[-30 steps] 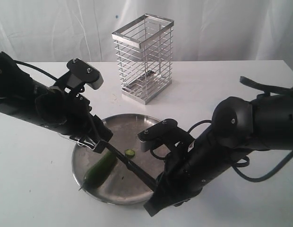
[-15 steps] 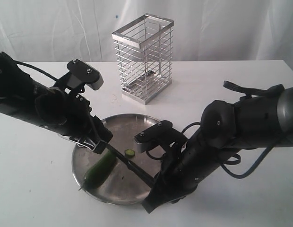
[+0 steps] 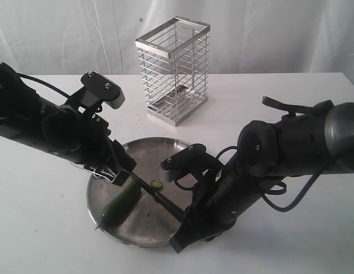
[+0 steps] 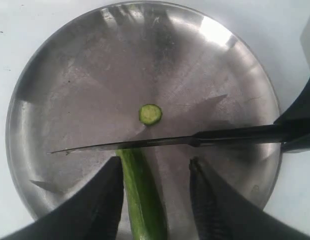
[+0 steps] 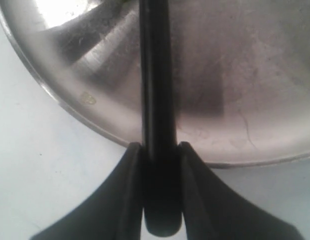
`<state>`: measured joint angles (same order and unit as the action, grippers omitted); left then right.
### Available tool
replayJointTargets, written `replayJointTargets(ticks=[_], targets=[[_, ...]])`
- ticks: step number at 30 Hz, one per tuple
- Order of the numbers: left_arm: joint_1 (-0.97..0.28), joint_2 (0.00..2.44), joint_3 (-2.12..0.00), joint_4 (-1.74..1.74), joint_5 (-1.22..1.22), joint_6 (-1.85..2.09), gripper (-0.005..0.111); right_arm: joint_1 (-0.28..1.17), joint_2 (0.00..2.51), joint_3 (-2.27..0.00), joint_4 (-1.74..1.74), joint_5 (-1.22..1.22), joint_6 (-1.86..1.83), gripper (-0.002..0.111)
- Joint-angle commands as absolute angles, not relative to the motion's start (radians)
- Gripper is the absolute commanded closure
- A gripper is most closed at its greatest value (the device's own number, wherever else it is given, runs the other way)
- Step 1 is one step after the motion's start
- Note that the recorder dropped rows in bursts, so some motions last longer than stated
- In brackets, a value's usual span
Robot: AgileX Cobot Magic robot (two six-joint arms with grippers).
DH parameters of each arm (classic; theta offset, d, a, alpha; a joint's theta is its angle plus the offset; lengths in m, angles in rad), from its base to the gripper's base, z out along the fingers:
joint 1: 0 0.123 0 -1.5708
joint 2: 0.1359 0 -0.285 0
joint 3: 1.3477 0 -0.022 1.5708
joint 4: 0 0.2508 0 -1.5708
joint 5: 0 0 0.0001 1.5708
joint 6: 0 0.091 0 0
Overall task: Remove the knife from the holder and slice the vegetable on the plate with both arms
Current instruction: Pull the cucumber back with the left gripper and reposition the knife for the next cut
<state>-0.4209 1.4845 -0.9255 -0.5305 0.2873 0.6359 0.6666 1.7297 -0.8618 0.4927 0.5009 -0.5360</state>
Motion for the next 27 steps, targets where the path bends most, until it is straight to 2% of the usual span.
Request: replayJointTargets(ticks=[1, 19, 22, 27], targets=[[-0.418, 1.477, -0.920, -0.536, 0.307, 0.625, 0.060, 0.668, 1.734, -0.866, 0.489, 0.507, -0.531, 0.108], [-0.420, 1.540, -0.869, -0.575, 0.226, 0.628, 0.061, 0.668, 1.737, -0.866, 0.489, 0.514, -0.527, 0.108], [-0.420, 1.568, -0.869, -0.581, 0.194, 0.628, 0.065, 0.668, 1.737, -0.866, 0.489, 0.518, -0.527, 0.108], [-0.420, 1.595, -0.869, -0.594, 0.149, 0.628, 0.081, 0.668, 1.737, -0.866, 0.489, 0.518, -0.527, 0.108]])
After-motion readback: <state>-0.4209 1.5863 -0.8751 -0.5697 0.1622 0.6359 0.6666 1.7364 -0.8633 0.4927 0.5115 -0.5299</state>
